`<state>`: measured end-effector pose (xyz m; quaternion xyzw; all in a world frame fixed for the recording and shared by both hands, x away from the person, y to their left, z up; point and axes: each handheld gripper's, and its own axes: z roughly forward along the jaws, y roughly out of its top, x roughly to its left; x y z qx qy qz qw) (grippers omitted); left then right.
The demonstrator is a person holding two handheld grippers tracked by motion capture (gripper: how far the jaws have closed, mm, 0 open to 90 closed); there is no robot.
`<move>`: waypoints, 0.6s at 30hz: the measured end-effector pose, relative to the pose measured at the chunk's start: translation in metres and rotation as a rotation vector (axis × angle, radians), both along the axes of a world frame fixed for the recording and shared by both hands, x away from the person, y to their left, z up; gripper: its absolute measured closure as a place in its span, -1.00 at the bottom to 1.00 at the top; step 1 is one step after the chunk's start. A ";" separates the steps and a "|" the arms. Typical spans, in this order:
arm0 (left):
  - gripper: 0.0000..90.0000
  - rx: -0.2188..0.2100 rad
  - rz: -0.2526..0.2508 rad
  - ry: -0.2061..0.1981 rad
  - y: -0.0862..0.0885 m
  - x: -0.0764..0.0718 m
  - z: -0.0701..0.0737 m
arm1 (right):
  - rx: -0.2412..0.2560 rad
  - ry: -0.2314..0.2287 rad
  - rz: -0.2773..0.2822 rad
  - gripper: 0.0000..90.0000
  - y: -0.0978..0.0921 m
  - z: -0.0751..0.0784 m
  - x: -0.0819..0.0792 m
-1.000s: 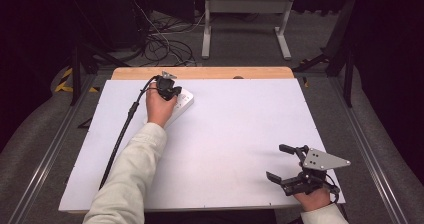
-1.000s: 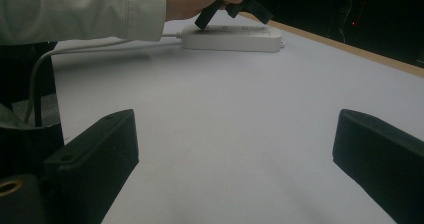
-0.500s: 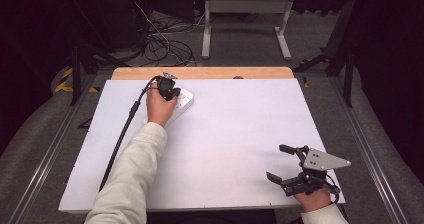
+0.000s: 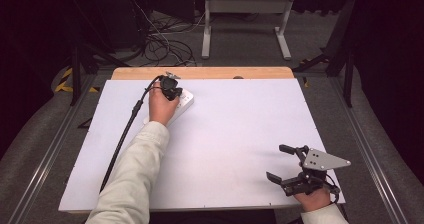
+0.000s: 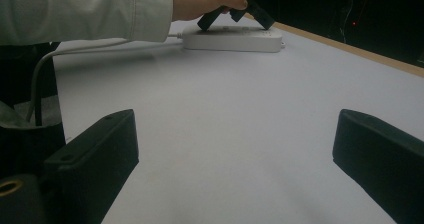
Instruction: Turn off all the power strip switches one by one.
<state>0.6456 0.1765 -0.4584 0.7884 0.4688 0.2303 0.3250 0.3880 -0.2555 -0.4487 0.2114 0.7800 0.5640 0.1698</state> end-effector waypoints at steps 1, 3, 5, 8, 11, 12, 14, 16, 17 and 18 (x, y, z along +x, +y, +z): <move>1.00 0.001 0.003 0.000 -0.001 0.000 0.000 | -0.001 0.000 -0.001 -0.89 0.000 0.000 0.000; 1.00 0.002 0.005 0.000 -0.001 0.000 0.000 | 0.006 0.000 0.000 -0.89 -0.001 0.000 0.000; 1.00 0.010 0.012 0.002 -0.003 -0.001 0.000 | 0.005 0.000 -0.001 -0.89 -0.001 0.000 -0.001; 1.00 0.017 0.018 0.012 -0.003 -0.001 0.001 | 0.005 0.003 0.001 -0.89 -0.002 0.000 -0.001; 1.00 0.015 0.020 0.019 -0.002 -0.001 0.002 | 0.004 -0.001 -0.001 -0.89 -0.002 0.000 -0.002; 1.00 0.022 0.022 0.024 -0.002 -0.001 0.001 | 0.007 -0.002 -0.003 -0.89 -0.002 0.000 -0.003; 1.00 0.040 0.026 0.021 -0.001 -0.001 0.002 | 0.007 -0.002 -0.004 -0.89 -0.002 0.000 -0.003; 1.00 0.027 0.025 0.022 0.000 -0.001 0.002 | 0.005 -0.001 -0.005 -0.89 -0.002 0.000 -0.003; 1.00 0.009 0.027 0.024 0.001 -0.001 0.001 | 0.003 -0.003 -0.006 -0.89 -0.002 0.000 -0.003; 1.00 0.014 0.020 0.021 0.002 -0.001 0.001 | 0.003 -0.004 -0.007 -0.89 -0.002 0.000 -0.003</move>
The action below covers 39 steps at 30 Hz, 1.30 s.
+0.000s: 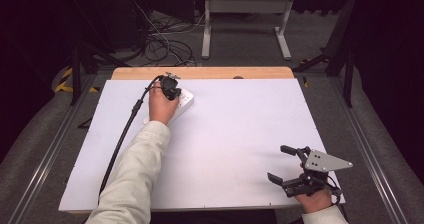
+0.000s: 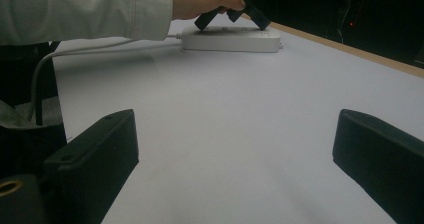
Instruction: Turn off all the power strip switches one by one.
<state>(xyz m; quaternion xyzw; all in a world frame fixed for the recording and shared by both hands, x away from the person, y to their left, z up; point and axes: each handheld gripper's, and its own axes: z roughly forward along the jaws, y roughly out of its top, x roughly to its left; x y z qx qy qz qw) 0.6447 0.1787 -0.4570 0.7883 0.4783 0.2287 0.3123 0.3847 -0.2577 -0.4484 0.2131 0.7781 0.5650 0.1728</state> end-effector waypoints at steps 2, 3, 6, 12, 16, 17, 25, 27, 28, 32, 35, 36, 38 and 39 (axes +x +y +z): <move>1.00 -0.005 0.007 -0.007 0.001 -0.002 0.003 | 0.004 0.002 -0.003 -0.89 0.000 0.000 0.000; 1.00 -0.022 0.004 0.003 0.001 -0.003 0.004 | 0.007 0.002 -0.002 -0.89 0.000 0.000 0.000; 0.92 -0.047 -0.037 -0.054 -0.002 -0.012 0.016 | 0.003 0.002 -0.005 -0.89 0.000 0.000 0.001; 0.52 -0.083 -0.134 -0.124 -0.007 -0.041 0.048 | 0.001 -0.003 0.006 -0.89 0.004 0.002 0.004; 0.23 -0.127 -0.153 -0.151 -0.002 -0.059 0.062 | -0.001 -0.007 0.009 -0.89 0.006 0.003 0.006; 0.13 -0.133 -0.157 -0.158 -0.001 -0.064 0.065 | 0.000 -0.007 0.010 -0.89 0.007 0.003 0.006; -0.25 -0.194 -0.214 -0.219 0.017 -0.117 0.077 | -0.001 -0.002 -0.010 -0.90 0.006 0.002 0.010; -0.31 -0.202 -0.227 -0.242 0.023 -0.132 0.078 | 0.006 0.000 -0.015 -0.91 0.006 0.002 0.010; -0.35 -0.210 -0.234 -0.247 0.027 -0.140 0.077 | 0.006 -0.003 -0.020 -0.91 0.005 0.002 0.011; -0.42 -0.218 -0.258 -0.277 0.039 -0.169 0.071 | 0.006 0.011 -0.032 -0.91 0.004 0.001 0.013; -0.45 -0.222 -0.279 -0.291 0.047 -0.191 0.062 | 0.004 0.021 -0.038 -0.92 0.004 0.001 0.014; -0.47 -0.227 -0.286 -0.289 0.051 -0.198 0.059 | 0.004 0.022 -0.040 -0.92 0.004 0.001 0.015; -0.47 -0.239 -0.293 -0.284 0.058 -0.210 0.051 | 0.001 0.023 -0.041 -0.92 0.004 0.000 0.015; -0.49 -0.259 -0.291 -0.287 0.062 -0.218 0.046 | 0.000 0.025 -0.041 -0.92 0.004 0.000 0.015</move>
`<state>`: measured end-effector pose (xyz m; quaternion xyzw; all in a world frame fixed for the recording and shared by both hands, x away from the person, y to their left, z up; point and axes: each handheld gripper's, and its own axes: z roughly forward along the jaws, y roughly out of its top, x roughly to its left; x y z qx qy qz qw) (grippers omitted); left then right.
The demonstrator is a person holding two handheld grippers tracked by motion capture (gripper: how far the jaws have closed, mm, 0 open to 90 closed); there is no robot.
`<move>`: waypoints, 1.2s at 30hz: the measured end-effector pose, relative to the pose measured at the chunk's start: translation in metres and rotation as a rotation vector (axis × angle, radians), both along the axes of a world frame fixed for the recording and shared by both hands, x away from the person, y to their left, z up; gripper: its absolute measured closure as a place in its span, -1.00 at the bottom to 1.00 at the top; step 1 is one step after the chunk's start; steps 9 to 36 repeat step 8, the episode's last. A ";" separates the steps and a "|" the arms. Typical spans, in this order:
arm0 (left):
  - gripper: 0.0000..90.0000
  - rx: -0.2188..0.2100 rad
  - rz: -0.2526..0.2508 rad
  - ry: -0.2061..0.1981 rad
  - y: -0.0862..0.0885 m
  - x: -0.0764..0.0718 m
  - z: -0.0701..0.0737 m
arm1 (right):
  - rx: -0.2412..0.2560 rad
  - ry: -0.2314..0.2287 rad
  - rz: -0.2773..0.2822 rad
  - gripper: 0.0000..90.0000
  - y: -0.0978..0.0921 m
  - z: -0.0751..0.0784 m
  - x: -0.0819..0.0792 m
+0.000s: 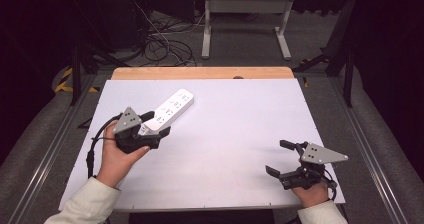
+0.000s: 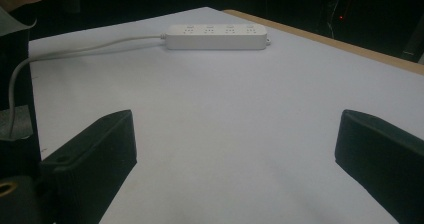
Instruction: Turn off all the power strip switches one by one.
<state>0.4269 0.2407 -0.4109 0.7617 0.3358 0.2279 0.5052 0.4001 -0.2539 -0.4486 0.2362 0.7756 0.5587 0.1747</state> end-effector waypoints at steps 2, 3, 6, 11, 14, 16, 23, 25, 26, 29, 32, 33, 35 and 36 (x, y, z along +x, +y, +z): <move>-0.52 -0.009 -0.004 0.002 0.004 -0.010 -0.009 | -0.002 0.005 -0.004 -0.92 0.000 0.000 0.001; -0.53 -0.003 -0.006 0.007 0.006 -0.015 -0.013 | -0.002 0.006 -0.004 -0.92 0.000 0.000 0.001; -0.59 -0.010 0.009 0.003 0.015 -0.031 -0.027 | -0.005 0.002 0.000 -0.92 0.000 0.000 0.000; -0.63 0.008 0.021 -0.013 0.020 -0.037 -0.034 | -0.002 0.002 0.002 -0.92 0.000 0.000 0.000; -0.63 0.008 0.021 -0.013 0.020 -0.037 -0.034 | -0.002 0.002 0.002 -0.92 0.000 0.000 0.000; -0.63 0.008 0.021 -0.013 0.020 -0.037 -0.034 | -0.002 0.002 0.002 -0.92 0.000 0.000 0.000; -0.63 0.008 0.021 -0.013 0.020 -0.037 -0.034 | -0.002 0.002 0.002 -0.92 0.000 0.000 0.000; -0.63 0.008 0.021 -0.013 0.020 -0.037 -0.034 | -0.002 0.002 0.002 -0.92 0.000 0.000 0.000; -0.63 0.008 0.021 -0.013 0.020 -0.037 -0.034 | -0.002 0.002 0.002 -0.92 0.000 0.000 0.000; -0.63 0.008 0.021 -0.013 0.020 -0.037 -0.034 | -0.002 0.002 0.002 -0.92 0.000 0.000 0.000; -0.63 0.008 0.021 -0.013 0.020 -0.037 -0.034 | -0.002 0.002 0.002 -0.92 0.000 0.000 0.000; -0.63 0.008 0.021 -0.013 0.020 -0.037 -0.034 | -0.002 0.002 0.002 -0.92 0.000 0.000 0.000; -0.63 0.008 0.021 -0.013 0.020 -0.037 -0.034 | -0.002 0.002 0.002 -0.92 0.000 0.000 0.000; -0.63 0.008 0.021 -0.013 0.020 -0.037 -0.034 | -0.002 0.002 0.002 -0.92 0.000 0.000 0.000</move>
